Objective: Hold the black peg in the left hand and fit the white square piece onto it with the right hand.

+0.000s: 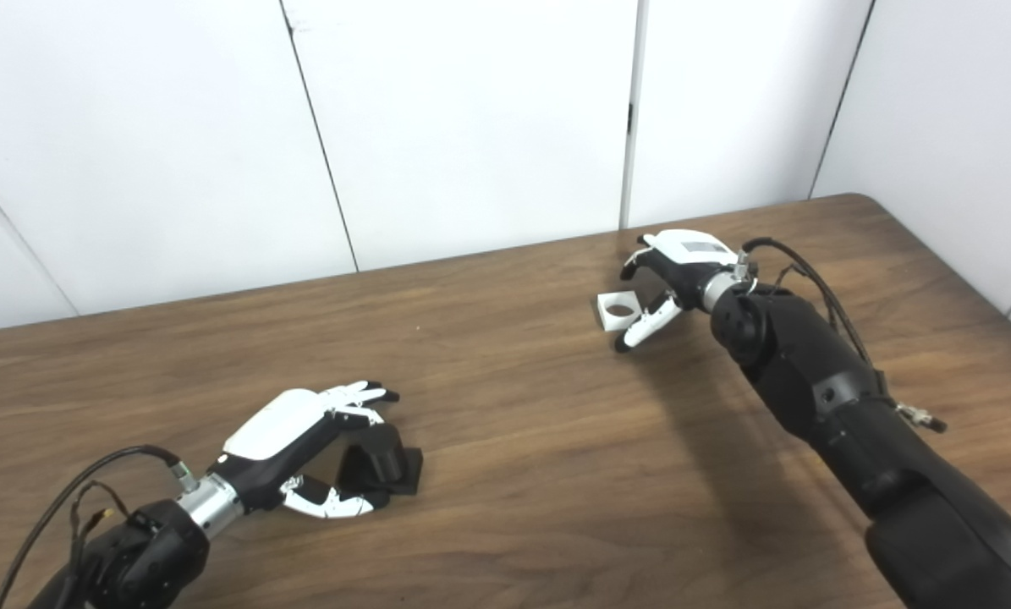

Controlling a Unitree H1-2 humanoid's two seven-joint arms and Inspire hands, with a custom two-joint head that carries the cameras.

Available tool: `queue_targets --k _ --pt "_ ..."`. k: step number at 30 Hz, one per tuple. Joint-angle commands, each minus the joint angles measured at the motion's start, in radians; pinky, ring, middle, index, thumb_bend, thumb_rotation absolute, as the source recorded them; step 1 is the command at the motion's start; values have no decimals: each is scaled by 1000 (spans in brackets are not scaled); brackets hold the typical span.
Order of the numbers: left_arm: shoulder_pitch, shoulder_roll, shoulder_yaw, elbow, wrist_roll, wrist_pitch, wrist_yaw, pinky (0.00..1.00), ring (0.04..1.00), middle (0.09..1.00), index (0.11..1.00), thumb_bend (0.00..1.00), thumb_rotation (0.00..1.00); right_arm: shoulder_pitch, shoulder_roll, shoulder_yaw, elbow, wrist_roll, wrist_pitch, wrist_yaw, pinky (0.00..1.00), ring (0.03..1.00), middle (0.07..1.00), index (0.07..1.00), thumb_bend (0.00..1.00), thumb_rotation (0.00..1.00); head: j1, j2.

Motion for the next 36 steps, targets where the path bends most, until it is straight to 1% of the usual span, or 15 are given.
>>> queue_targets --k 1,4,9,13,18,20,24,26,27,29,30,31,32,36 --pt "45 42 -34 54 102 74 -75 929 952 911 579 836 161 -29 31 17 4 -2 -22 -2 998 1000 991 769 744 364 5 7" --pt "45 42 -31 48 96 78 -80 941 955 913 579 834 155 -28 37 26 18 -5 -29 -3 995 1000 989 762 740 374 8 8" --pt "44 47 -34 45 105 81 -80 940 957 916 584 825 170 -17 41 38 36 -10 -33 -5 1000 1000 973 740 727 362 10 14" --pt "46 51 -31 36 98 83 -85 934 956 913 581 826 169 -10 38 39 37 -10 -23 -7 1000 996 950 697 703 332 10 15" --pt "49 54 -30 38 96 83 -83 933 955 912 579 831 150 -7 31 39 39 -15 -18 -14 1000 988 927 655 679 326 10 16" --pt "50 53 -29 38 96 83 -81 933 956 913 580 830 150 -9 29 43 43 -22 -15 -17 1000 986 923 650 675 329 10 16" --pt "53 56 -30 27 99 89 -87 935 958 914 583 824 155 -10 26 52 50 -34 -5 -20 1000 986 921 657 655 365 11 18" --pt "54 58 -30 26 99 90 -88 937 959 914 584 824 154 -9 26 54 53 -36 0 -25 1000 986 921 653 650 360 11 17" --pt "54 58 -30 26 98 90 -89 937 958 914 583 824 154 -8 27 55 56 -39 2 -32 1000 986 920 647 648 349 11 17" --pt "53 60 -29 24 95 90 -92 935 957 913 579 824 154 -9 29 58 65 -43 5 -47 1000 978 913 627 653 293 10 18" --pt "53 60 -29 24 93 92 -93 935 957 913 578 823 154 -9 30 59 72 -43 6 -55 1000 977 911 562 585 225 9 19" --pt "53 61 -28 25 92 89 -91 936 958 914 578 823 156 -11 31 61 79 -45 9 -61 1000 978 910 522 543 180 10 19" --pt "53 61 -27 28 91 85 -87 933 956 912 577 827 157 -11 32 63 84 -45 10 -66 1000 979 911 502 525 157 11 18" --pt "52 64 -27 30 90 88 -90 948 964 918 579 822 161 -9 34 65 95 -38 12 -88 1000 977 904 489 520 139 11 18"
